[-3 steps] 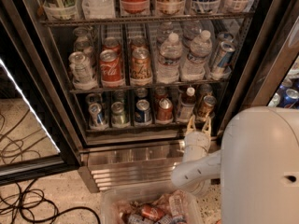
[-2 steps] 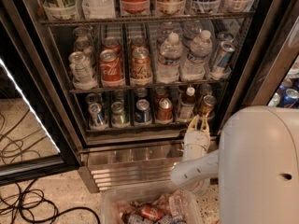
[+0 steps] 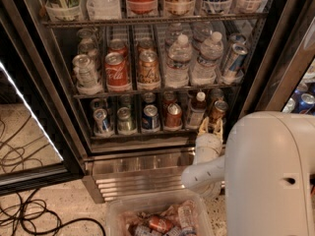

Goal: Pick orange can from bottom shelf of fridge

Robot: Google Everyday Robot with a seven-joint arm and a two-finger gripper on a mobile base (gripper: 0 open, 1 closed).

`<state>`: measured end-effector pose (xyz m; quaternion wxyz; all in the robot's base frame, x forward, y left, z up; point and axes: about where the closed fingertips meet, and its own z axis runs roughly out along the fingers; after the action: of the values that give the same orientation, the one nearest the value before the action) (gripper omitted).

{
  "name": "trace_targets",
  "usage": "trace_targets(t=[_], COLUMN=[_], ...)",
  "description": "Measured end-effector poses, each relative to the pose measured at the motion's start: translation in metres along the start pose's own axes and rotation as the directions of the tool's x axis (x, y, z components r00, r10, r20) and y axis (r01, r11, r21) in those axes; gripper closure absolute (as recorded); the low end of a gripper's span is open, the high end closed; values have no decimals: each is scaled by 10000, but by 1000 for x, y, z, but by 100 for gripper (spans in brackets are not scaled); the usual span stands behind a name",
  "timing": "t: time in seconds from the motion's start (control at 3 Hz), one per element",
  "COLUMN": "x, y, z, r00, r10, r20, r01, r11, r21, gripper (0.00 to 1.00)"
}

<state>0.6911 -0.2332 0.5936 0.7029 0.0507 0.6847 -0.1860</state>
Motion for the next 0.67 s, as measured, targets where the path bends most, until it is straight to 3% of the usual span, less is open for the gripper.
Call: trace_targets(t=[0.33,0.67], x=[0,1], y=[-4,-6], z=[11,18], r00=[10000,9999], r10=[-69,-120], r20=[16,33], r01=[69,120], r11=[9999,9996], r21=[155,249], gripper=[37,50])
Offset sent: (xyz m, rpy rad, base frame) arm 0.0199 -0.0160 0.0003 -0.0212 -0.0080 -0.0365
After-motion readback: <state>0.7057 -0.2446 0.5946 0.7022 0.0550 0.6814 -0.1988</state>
